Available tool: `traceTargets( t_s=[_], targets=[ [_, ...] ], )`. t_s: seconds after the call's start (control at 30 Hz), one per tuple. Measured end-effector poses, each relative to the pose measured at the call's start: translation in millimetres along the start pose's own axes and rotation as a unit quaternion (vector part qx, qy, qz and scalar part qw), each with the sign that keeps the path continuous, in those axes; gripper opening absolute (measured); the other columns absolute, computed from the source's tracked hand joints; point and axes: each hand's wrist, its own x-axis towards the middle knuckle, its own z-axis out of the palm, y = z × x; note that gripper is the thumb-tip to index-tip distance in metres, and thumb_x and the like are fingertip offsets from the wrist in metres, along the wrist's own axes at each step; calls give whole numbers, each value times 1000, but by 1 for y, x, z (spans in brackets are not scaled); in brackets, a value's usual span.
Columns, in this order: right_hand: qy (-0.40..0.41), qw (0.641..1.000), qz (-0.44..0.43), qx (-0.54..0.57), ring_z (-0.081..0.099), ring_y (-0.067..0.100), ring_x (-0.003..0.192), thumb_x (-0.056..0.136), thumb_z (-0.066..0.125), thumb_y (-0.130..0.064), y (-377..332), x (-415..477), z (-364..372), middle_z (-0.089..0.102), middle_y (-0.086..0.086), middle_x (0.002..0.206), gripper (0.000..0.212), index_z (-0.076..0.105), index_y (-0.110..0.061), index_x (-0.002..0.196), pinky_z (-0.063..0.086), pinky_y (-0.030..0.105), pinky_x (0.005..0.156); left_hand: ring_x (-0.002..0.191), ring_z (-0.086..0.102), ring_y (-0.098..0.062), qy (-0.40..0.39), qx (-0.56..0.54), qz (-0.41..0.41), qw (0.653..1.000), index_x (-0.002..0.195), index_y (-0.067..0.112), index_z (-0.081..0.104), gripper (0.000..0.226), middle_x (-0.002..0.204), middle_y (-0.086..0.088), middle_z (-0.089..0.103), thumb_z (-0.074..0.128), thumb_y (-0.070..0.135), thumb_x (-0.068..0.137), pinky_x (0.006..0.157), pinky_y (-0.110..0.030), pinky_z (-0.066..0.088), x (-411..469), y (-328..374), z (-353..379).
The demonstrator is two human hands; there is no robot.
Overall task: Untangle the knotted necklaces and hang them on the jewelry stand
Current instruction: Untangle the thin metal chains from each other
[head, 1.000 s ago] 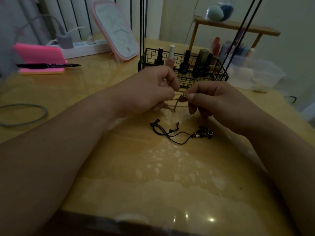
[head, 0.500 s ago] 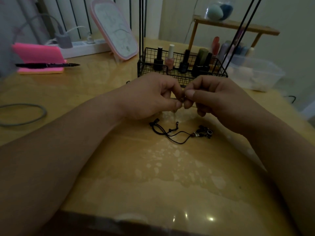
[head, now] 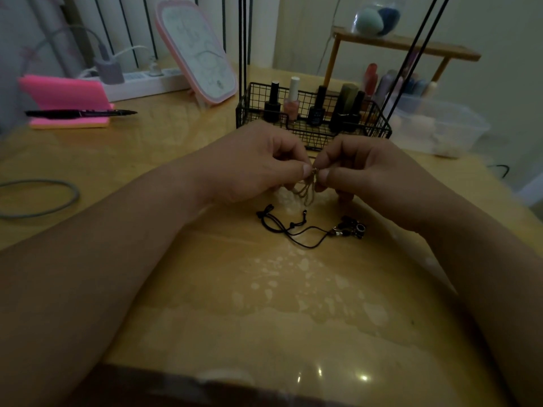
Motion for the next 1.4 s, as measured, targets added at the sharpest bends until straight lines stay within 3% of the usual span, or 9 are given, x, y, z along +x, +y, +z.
traceTargets(
  t_s=[0.13,0.23,0.43,0.67,0.77,1.03,1.2,1.33,1.4],
  targets=[
    [-1,1000,1,-14,65,44,83,97,68,-19,-3,-2,1,77,2,90,4,72,-19,100,56,59,73,69,65,-9,4,6,0,1000,89,21,75,11,77,1,73,68,23,98,66,-26,55,1,-1,1],
    [-1,1000,2,-22,64,45,81,98,67,-23,-6,-3,2,77,-1,89,5,71,-20,100,56,62,71,68,62,-11,7,3,3,1000,89,20,74,11,78,-5,70,68,22,98,65,-30,55,1,0,1],
    [-7,1000,-6,-20,61,49,78,100,65,-19,-5,-3,1,77,-2,90,6,70,-18,102,54,65,69,66,57,-6,20,2,12,1000,90,18,71,8,74,-1,65,68,20,97,62,-21,49,1,0,1],
    [14,1000,-10,-4,65,40,82,98,67,-16,-3,-1,3,75,2,96,10,68,-21,106,56,59,74,71,59,-10,17,-7,4,1000,91,18,71,6,84,-9,69,68,16,96,64,-23,50,1,1,2],
    [6,1000,-16,-7,61,43,79,99,67,-21,-4,-1,4,75,3,92,5,70,-19,101,55,59,71,68,57,-8,13,-9,6,1000,91,18,70,5,80,-4,66,69,16,95,62,-20,49,0,1,2],
    [21,999,-8,-31,64,47,88,95,67,-14,-3,-1,5,73,7,94,9,70,-21,99,54,63,73,70,58,-14,-1,0,6,1000,89,12,69,4,85,-15,67,69,12,93,65,-29,50,0,2,2],
    [10,999,-24,-18,66,29,82,97,69,-21,-4,-1,6,73,4,93,5,71,-21,101,53,39,69,69,54,-10,1,-17,11,1000,90,12,68,4,79,-7,63,68,12,94,63,-21,46,0,2,2],
    [16,999,-21,-29,65,40,85,99,66,-20,-4,-1,7,74,-1,88,6,72,-21,98,56,53,70,70,54,-11,3,-10,12,1000,89,12,65,5,80,-12,61,67,9,92,63,-25,46,1,2,3],
    [20,999,-8,-29,66,33,80,99,65,-20,-4,-1,5,74,-2,86,8,72,-21,96,57,49,70,70,54,-10,13,-5,10,1000,90,10,64,4,80,-9,61,67,8,92,62,-23,46,1,1,2]
  ],
)
